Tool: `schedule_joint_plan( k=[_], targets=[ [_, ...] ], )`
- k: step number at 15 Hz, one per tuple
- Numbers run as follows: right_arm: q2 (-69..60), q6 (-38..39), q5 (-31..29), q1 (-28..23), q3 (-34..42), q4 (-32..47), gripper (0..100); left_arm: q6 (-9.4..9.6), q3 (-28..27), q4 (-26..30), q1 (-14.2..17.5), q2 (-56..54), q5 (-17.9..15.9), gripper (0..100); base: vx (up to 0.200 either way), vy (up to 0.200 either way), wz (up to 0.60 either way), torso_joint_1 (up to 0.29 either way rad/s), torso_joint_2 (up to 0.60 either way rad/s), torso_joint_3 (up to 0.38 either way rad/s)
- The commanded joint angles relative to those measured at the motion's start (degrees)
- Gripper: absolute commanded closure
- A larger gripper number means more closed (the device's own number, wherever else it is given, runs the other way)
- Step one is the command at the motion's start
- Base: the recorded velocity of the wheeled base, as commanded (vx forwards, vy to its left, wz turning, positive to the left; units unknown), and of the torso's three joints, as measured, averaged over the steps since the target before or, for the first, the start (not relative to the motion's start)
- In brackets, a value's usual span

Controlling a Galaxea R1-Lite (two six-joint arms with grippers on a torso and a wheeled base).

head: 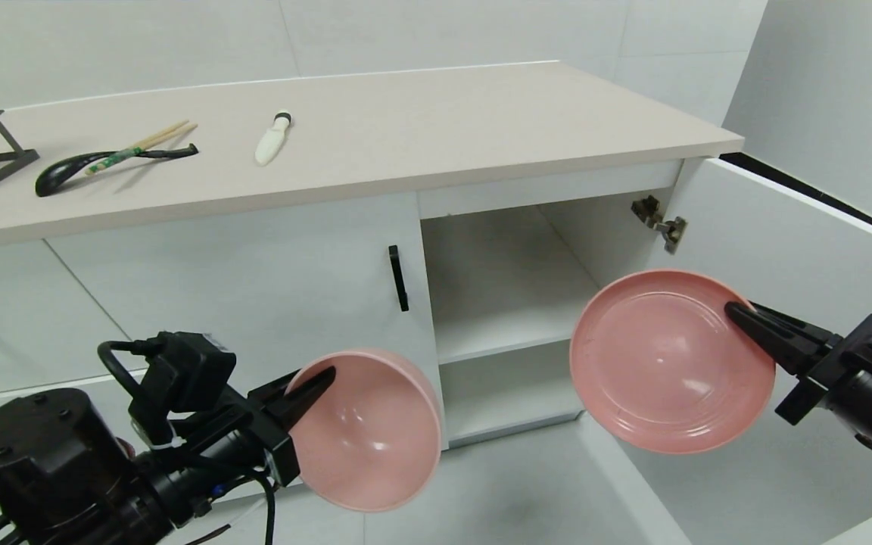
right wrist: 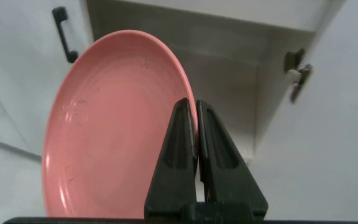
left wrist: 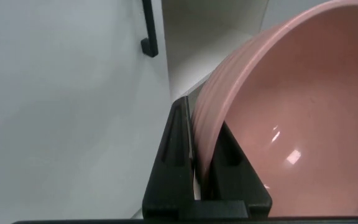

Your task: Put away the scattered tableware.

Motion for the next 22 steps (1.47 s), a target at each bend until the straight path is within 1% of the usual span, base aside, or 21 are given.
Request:
schedule_joint_plan(
  k=[1,3,5,7,9,10,11,14,15,19,20,22],
  targets=[
    [1.27,0.08,0.03,3.30,-0.75,-0.06,100,-0.01,-0.33,-0.03,0.02,0.25,0.01,100,0.000,0.000,0.00,-0.061,0.28,0.110],
    [7.95,0.08,0.03,6.73,-5.84,-0.06,100,-0.01,-0.94,-0.03,0.02,1.39,0.01,100,0.000,0.000,0.00,-0.024,0.23,0.046],
    [13.23,0.08,0.03,7.79,-9.89,-0.06,100,-0.09,-1.12,-0.03,0.02,3.23,0.10,100,0.000,0.000,0.00,-0.005,0.08,0.044],
    [17.09,0.08,0.03,7.79,-13.31,-0.06,100,-0.18,-1.12,-0.03,0.54,3.50,0.10,100,0.000,0.000,0.00,0.000,0.00,0.000],
    [22.63,0.17,0.03,7.79,-20.61,-0.06,100,-0.18,-1.21,-0.03,1.95,3.32,0.10,100,0.000,0.000,0.00,0.000,0.00,0.000],
    [22.63,0.17,0.03,7.79,-20.61,-0.06,100,-0.18,-1.21,-0.03,1.95,3.32,0.10,100,0.000,0.000,0.00,0.000,0.00,0.000],
    [28.96,0.17,0.03,7.87,-25.44,-0.06,100,-0.18,-1.21,-0.03,2.83,2.62,0.01,100,0.000,0.000,0.00,0.000,0.00,0.000],
    [33.35,0.17,0.03,7.70,-30.63,-0.06,100,-0.53,-3.41,-0.03,3.44,2.62,0.10,100,0.000,0.000,0.00,0.000,0.00,0.000],
    [35.81,0.17,0.03,7.61,-34.85,-0.06,100,-0.71,-4.28,-0.03,4.32,2.88,0.10,100,0.000,0.000,0.00,0.000,0.00,0.000],
    [43.28,0.25,0.30,7.61,-44.43,-0.06,100,-0.71,-3.67,-0.03,4.50,2.88,0.10,100,0.000,0.000,0.00,0.000,0.00,0.000],
    [45.22,0.52,0.82,7.43,-46.27,-0.06,100,-0.71,-3.49,-0.03,4.50,2.97,0.10,100,0.000,0.000,0.00,0.000,0.00,0.000],
    [46.45,1.84,0.91,6.12,-46.45,-0.06,100,-0.71,-2.44,-0.03,4.50,3.06,0.10,100,0.200,0.000,0.00,0.005,0.01,0.000]
  ],
)
